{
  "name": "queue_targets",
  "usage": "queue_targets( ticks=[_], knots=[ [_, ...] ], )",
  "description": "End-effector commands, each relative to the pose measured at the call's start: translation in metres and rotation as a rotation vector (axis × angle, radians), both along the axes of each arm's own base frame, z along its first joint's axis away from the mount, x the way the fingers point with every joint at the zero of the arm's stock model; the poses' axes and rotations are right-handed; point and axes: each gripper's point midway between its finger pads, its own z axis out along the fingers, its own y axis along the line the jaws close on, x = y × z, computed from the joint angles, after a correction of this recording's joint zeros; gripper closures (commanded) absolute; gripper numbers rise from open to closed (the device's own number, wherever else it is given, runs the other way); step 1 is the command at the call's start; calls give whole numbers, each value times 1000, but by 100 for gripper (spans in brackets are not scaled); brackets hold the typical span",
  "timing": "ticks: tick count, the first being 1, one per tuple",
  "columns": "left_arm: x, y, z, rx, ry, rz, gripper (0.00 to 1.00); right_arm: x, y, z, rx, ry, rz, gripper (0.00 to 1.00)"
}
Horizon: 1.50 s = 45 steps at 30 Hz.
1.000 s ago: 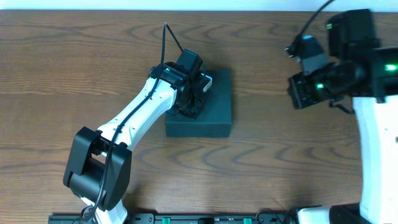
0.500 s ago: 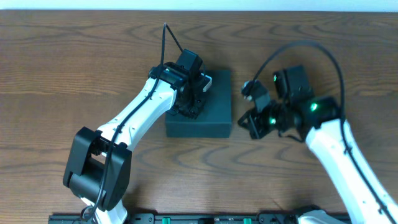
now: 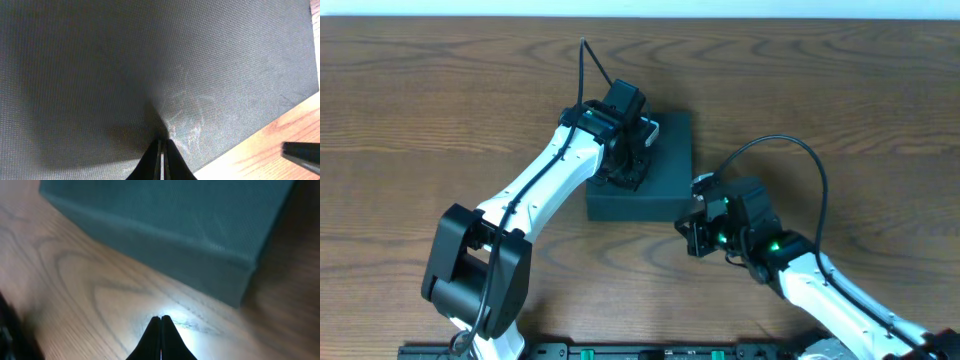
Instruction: Pack container
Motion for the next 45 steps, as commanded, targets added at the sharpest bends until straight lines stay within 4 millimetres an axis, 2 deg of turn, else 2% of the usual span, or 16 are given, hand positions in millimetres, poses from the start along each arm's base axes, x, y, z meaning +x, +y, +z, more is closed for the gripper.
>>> queue_targets(
  ticks=[1, 5, 10, 17, 20, 23, 25, 27, 29, 30, 33, 38, 41, 43, 45],
  knots=[
    [-17, 11, -31, 69, 88, 9, 94, -2, 1, -22, -31, 67, -89, 98],
    [-18, 11, -31, 69, 90, 9, 94, 5, 17, -35, -7, 78, -122, 99],
    [-19, 12, -31, 72, 95, 8, 94, 22, 20, -40, 21, 61, -198, 98],
    [-19, 12, -31, 72, 94, 8, 94, 42, 7, -39, 5, 22, -354, 98],
    [-19, 12, -31, 72, 94, 8, 94, 48, 8, -33, 26, 1, -374, 98],
    [-19, 12, -31, 72, 94, 8, 94, 48, 10, -32, 35, 2, -367, 98],
    [-19, 12, -31, 73, 97, 8, 95, 39, 21, -30, 73, 32, -292, 99],
    [-20, 13, -28, 77, 104, 8, 94, 30, 31, -19, 124, 43, -190, 98],
    [-21, 12, -22, 78, 111, 8, 94, 27, 32, -5, 166, 48, -147, 98],
    [-21, 11, -16, 74, 114, 7, 94, 28, 26, 5, 178, 45, -148, 98],
    [-9, 5, 20, 42, 61, 18, 94, 37, -2, 44, 183, -49, -182, 98],
    [17, 12, 98, 11, -161, 85, 94, 50, -47, 124, 179, -314, -229, 98],
    [25, 39, 157, 9, -342, 185, 94, 54, -80, 177, 147, -473, -278, 98],
    [20, 60, 195, -26, -433, 259, 94, 55, -96, 200, 108, -546, -293, 99],
    [9, 78, 223, -67, -491, 312, 94, 54, -107, 213, 63, -581, -290, 99]
  ],
)
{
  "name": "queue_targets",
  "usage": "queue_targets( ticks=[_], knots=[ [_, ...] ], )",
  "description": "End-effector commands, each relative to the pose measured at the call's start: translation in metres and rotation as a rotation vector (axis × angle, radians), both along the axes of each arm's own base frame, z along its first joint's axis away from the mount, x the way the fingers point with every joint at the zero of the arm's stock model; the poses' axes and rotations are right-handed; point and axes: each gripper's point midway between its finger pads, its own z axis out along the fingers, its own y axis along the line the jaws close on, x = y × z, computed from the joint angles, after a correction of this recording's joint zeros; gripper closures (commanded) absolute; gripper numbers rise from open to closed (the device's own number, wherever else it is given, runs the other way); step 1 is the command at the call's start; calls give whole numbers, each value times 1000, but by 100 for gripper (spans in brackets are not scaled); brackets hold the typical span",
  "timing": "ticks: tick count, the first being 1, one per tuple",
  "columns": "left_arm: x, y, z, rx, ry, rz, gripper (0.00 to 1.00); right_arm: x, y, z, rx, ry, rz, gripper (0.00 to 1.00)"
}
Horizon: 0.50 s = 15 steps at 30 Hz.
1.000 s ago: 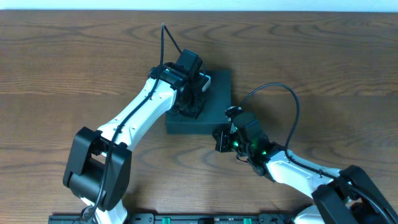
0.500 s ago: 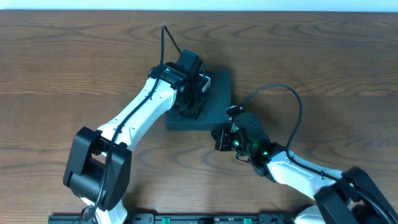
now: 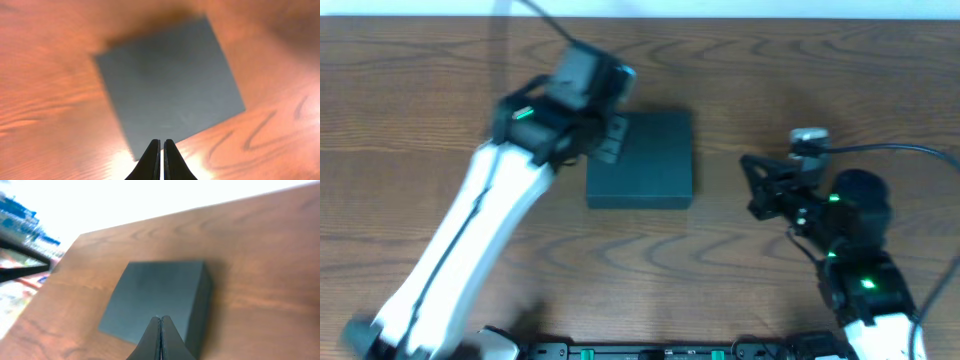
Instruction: Pack container
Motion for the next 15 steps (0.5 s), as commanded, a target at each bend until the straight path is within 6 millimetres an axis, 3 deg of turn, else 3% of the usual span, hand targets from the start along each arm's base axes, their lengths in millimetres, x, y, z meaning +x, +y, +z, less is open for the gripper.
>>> queue_targets(
  ticks=[1, 3, 7, 8, 9, 10, 11, 12, 15],
  knots=[
    [-11, 38, 48, -34, -122, 126, 94, 0, -14, 22, -116, -86, 13, 99],
    [-24, 49, 65, -52, -161, 145, 94, -1, -19, 27, -151, -84, 11, 99],
    [-43, 59, 79, -89, -178, 184, 94, -4, -20, 30, -180, -88, 21, 96],
    [-45, 59, 79, -95, -173, 193, 94, -4, -20, 29, -180, -85, 21, 91],
    [-47, 60, 79, -99, -165, 201, 93, -5, -20, 28, -180, -81, 23, 71],
    [-49, 61, 77, -104, -155, 211, 78, -5, -19, 28, -180, -79, 27, 47],
    [-50, 61, 76, -118, -139, 232, 32, -6, -17, 27, -180, -78, 34, 20],
    [-51, 61, 75, -136, -125, 260, 5, -7, -15, 27, -180, -78, 40, 1],
    [-52, 61, 74, -168, -104, 307, 5, -7, -14, 27, -179, -78, 44, 1]
  ],
)
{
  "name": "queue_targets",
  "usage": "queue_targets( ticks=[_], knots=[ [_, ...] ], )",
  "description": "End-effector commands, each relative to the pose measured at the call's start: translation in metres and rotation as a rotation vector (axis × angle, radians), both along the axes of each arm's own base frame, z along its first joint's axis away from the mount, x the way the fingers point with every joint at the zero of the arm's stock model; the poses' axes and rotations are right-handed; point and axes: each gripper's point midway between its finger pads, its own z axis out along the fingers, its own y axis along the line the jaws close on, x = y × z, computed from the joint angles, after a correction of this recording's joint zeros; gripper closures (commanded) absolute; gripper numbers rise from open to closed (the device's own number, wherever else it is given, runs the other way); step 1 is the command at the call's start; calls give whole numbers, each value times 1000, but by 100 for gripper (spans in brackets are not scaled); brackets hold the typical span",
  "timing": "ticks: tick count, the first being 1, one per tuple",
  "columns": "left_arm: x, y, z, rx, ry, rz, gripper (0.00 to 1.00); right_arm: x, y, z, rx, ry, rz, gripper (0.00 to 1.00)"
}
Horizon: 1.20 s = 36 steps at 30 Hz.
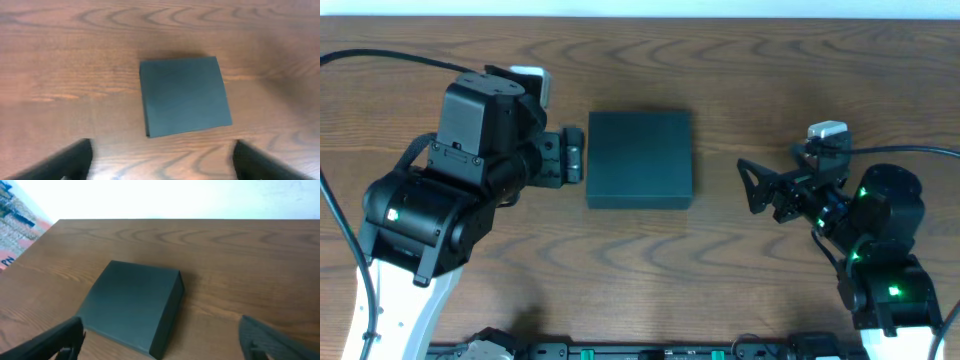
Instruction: Pack container
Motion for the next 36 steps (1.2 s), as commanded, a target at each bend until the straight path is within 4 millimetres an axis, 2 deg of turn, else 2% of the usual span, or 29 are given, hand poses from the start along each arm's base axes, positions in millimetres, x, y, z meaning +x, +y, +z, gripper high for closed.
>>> queue_targets(
  ticks=[1, 11, 19, 22, 26, 28, 31, 36],
  knots=[
    [0, 2, -1, -35, 20, 56, 5, -1, 3, 8, -10, -23, 20, 1],
    [1, 2, -1, -35, 20, 56, 5, -23, 1, -34, -24, 184, 21, 1],
    [-2, 3, 2, -38, 11, 54, 5, -33, 0, -47, -29, 257, 21, 1],
    [-19, 23, 8, 25, -20, 74, 5, -34, 0, -48, -30, 264, 21, 1],
    [-42, 58, 19, 28, -129, 174, 5, -34, 0, -48, -30, 264, 21, 1],
    [-51, 75, 17, 18, -190, 235, 5, -34, 0, -48, -30, 264, 21, 1],
    [-64, 97, 2, 20, -272, 300, 5, -34, 0, -48, -30, 264, 21, 1],
    [-79, 123, -51, 42, -338, 395, 5, -34, 0, -48, -30, 264, 21, 1]
  ],
)
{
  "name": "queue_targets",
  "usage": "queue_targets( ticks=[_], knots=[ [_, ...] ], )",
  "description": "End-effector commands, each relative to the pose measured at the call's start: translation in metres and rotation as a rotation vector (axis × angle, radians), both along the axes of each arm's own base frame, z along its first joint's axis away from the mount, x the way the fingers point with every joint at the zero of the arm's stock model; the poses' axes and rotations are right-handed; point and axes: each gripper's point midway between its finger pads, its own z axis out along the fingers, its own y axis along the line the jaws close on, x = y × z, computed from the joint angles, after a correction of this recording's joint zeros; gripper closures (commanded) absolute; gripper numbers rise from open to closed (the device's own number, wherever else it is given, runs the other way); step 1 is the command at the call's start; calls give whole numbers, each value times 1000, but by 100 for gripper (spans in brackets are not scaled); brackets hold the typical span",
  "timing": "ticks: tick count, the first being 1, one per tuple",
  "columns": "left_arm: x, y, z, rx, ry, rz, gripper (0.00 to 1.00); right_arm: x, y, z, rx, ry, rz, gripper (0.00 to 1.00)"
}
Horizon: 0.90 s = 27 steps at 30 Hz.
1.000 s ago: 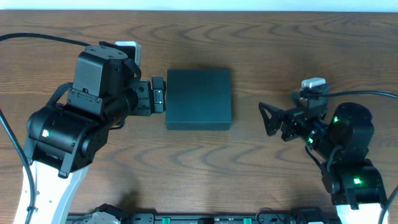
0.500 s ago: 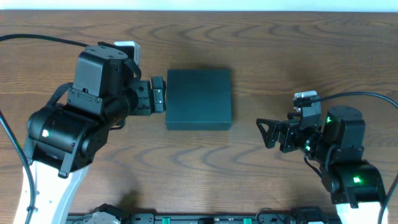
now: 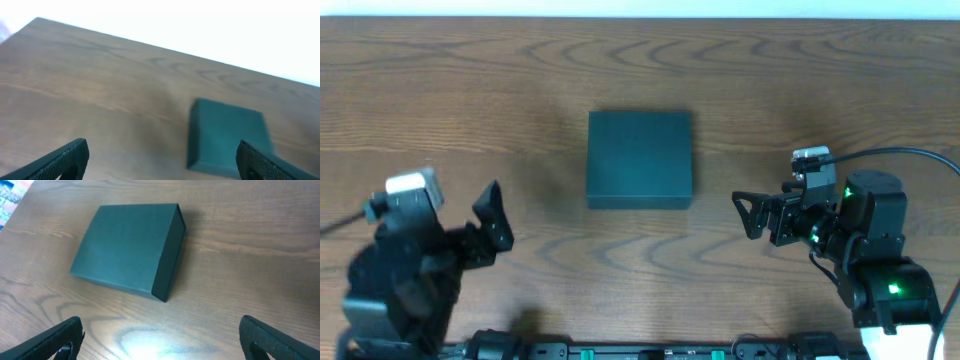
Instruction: Pack container
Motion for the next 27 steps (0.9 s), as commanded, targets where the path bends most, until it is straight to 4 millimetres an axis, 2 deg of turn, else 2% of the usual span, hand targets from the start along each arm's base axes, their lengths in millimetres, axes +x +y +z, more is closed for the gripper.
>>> queue_targets(
  ticks=[1, 4, 5, 8, 11, 20, 27],
  knots=[
    [-4, 15, -44, 40, 29, 58, 5, 0, 3, 6, -3, -21, 20, 1],
    [-6, 23, -78, 38, 29, 96, 5, 0, 3, 6, -3, -21, 20, 1],
    [-5, 26, -98, 38, 30, 115, 5, 0, 3, 6, -3, -21, 20, 1],
    [-4, 31, -138, 38, 25, 141, 5, 0, 3, 6, -3, -21, 20, 1],
    [-3, 32, -161, 37, 1, 144, 5, 0, 3, 6, -3, -20, 20, 1],
    [-3, 34, -194, 42, 4, 154, 5, 0, 3, 6, -3, -21, 20, 1],
    [-2, 34, -209, 42, 4, 153, 5, 0, 3, 6, -3, -21, 20, 1]
  ],
)
